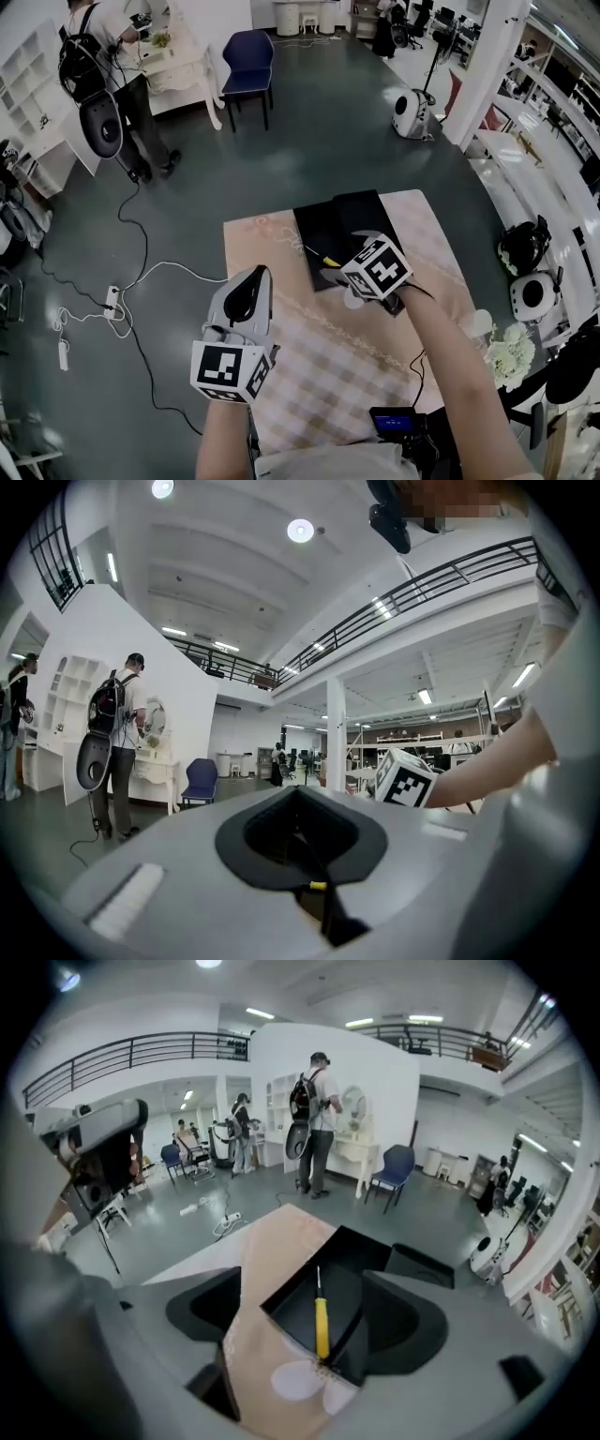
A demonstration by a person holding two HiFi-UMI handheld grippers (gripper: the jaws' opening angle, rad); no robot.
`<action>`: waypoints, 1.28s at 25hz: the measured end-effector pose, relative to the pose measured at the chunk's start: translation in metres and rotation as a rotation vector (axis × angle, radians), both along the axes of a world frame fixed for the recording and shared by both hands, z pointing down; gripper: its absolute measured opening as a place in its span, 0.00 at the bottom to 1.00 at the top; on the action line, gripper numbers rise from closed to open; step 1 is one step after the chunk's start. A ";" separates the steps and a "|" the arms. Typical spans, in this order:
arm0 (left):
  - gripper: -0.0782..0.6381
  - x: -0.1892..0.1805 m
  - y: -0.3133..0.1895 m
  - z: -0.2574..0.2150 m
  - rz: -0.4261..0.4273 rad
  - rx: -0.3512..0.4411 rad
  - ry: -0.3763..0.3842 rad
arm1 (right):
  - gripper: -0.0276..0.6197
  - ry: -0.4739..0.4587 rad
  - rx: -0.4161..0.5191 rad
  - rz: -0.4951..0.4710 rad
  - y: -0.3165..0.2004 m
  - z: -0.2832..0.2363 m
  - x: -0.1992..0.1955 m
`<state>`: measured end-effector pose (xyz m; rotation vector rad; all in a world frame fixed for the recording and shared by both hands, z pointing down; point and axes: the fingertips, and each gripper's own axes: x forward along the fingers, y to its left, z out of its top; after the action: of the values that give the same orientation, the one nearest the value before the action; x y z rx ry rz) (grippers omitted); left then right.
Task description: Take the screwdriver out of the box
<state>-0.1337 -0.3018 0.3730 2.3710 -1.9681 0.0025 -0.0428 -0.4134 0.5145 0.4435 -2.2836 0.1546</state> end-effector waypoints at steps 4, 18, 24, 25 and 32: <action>0.12 -0.006 -0.008 0.014 -0.010 -0.027 0.008 | 0.68 0.122 -0.046 -0.080 -0.013 0.030 -0.012; 0.12 -0.015 -0.022 0.046 -0.031 -0.100 0.027 | 0.37 0.405 -0.057 -0.195 -0.049 0.108 -0.030; 0.12 -0.019 -0.024 0.057 -0.046 -0.124 0.037 | 0.32 0.547 -0.244 -0.172 -0.040 0.141 -0.019; 0.12 -0.020 -0.024 0.058 -0.048 -0.128 0.040 | 0.32 0.577 -0.271 -0.160 -0.040 0.146 -0.016; 0.12 -0.021 -0.022 0.070 -0.053 -0.150 0.048 | 0.32 0.684 -0.296 -0.128 -0.044 0.171 -0.014</action>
<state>-0.1542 -0.3237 0.4428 2.2050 -1.9356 0.0871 -0.0567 -0.4575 0.6850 0.1549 -1.5779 0.2317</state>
